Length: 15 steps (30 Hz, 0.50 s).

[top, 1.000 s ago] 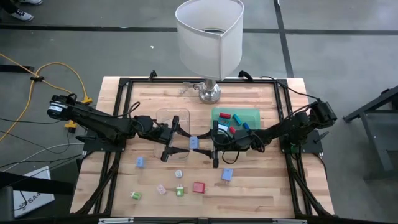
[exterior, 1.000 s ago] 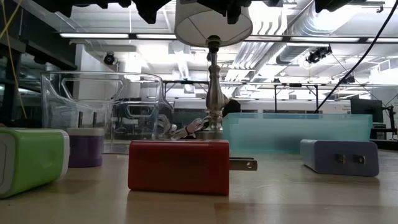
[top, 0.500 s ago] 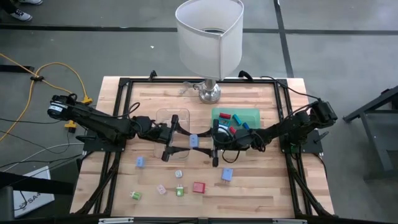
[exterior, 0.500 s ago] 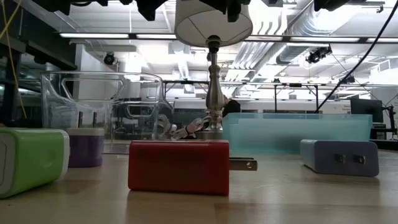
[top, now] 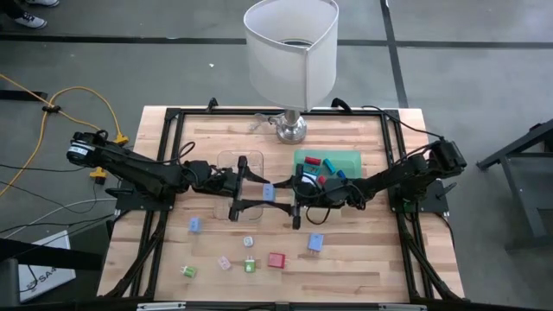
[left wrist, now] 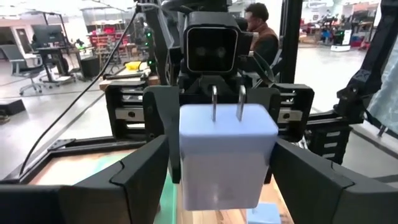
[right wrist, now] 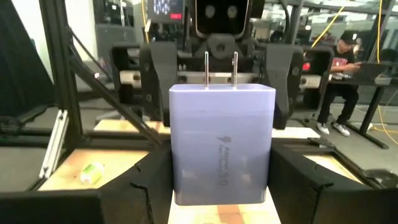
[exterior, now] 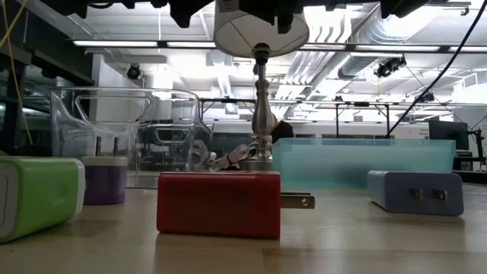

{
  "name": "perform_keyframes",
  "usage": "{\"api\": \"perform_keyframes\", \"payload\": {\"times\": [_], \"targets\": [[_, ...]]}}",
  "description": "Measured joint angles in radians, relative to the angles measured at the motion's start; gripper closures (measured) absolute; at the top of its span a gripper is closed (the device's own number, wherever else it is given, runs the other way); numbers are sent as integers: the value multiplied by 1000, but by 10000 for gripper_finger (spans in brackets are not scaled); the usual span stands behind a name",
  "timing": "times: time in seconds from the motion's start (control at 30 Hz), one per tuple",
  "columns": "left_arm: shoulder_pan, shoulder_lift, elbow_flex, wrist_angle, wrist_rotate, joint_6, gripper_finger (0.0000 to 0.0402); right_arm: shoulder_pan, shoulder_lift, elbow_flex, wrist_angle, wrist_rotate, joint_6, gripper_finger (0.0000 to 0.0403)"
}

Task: Pick & Place Office items
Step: Put the right blue charger adapter into the transparent bin

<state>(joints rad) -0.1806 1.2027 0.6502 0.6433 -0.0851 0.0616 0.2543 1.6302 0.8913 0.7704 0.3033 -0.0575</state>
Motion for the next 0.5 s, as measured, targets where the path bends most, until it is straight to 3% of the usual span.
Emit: {"api": "perform_keyframes", "payload": {"times": [0.5], "targets": [[1,0,0,26,40,-2,137,0,0,-2,35,-26,-16,205]]}}
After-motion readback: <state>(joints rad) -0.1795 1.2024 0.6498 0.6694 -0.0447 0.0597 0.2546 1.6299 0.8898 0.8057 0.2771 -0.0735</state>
